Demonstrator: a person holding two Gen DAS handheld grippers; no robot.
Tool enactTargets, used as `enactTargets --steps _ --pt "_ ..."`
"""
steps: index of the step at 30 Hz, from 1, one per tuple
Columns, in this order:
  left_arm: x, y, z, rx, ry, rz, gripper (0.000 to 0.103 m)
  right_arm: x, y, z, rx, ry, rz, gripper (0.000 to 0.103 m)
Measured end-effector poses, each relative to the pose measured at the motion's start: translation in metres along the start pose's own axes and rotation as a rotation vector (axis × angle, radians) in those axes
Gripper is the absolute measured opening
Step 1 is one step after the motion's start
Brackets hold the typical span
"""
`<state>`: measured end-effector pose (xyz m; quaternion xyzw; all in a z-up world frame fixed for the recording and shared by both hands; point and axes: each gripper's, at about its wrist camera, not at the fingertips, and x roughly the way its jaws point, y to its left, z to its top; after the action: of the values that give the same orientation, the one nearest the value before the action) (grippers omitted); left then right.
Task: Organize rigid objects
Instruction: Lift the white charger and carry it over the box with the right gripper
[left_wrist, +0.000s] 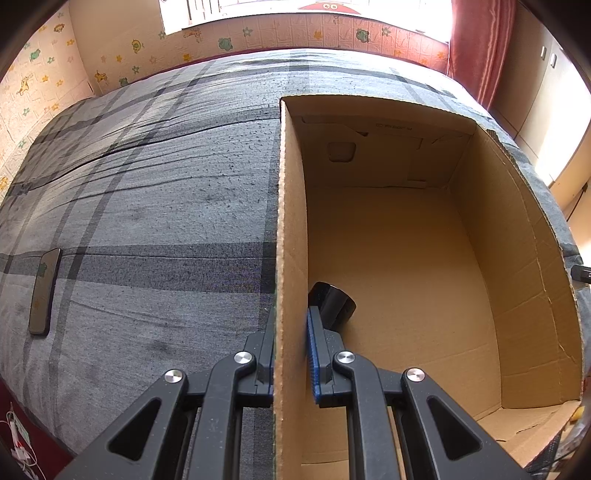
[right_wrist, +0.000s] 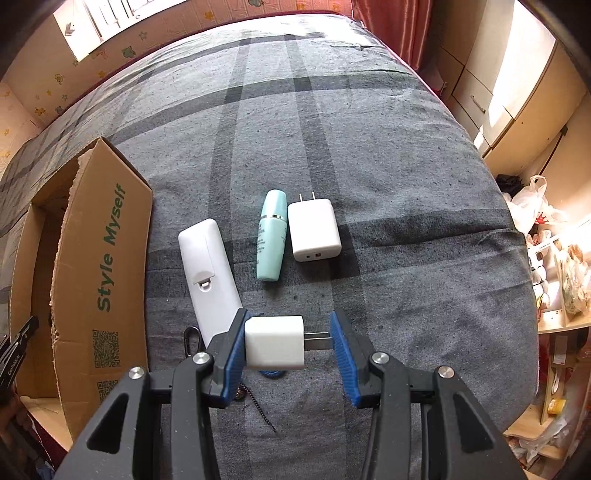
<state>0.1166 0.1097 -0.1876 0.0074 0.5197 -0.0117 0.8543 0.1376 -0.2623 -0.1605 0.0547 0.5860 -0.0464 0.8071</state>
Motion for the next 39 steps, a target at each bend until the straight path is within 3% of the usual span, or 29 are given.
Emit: enactTargets --steps 22,39 --pt "0.001 0.0 0.001 0.001 0.0 -0.002 0.014 -0.065 0.086 0.011 -0.207 -0.095 0.036 0.047" --pt "0.0 0.001 0.001 0.001 0.001 -0.002 0.014 -0.07 0.177 0.009 -0.392 -0.113 0.096 0.047"
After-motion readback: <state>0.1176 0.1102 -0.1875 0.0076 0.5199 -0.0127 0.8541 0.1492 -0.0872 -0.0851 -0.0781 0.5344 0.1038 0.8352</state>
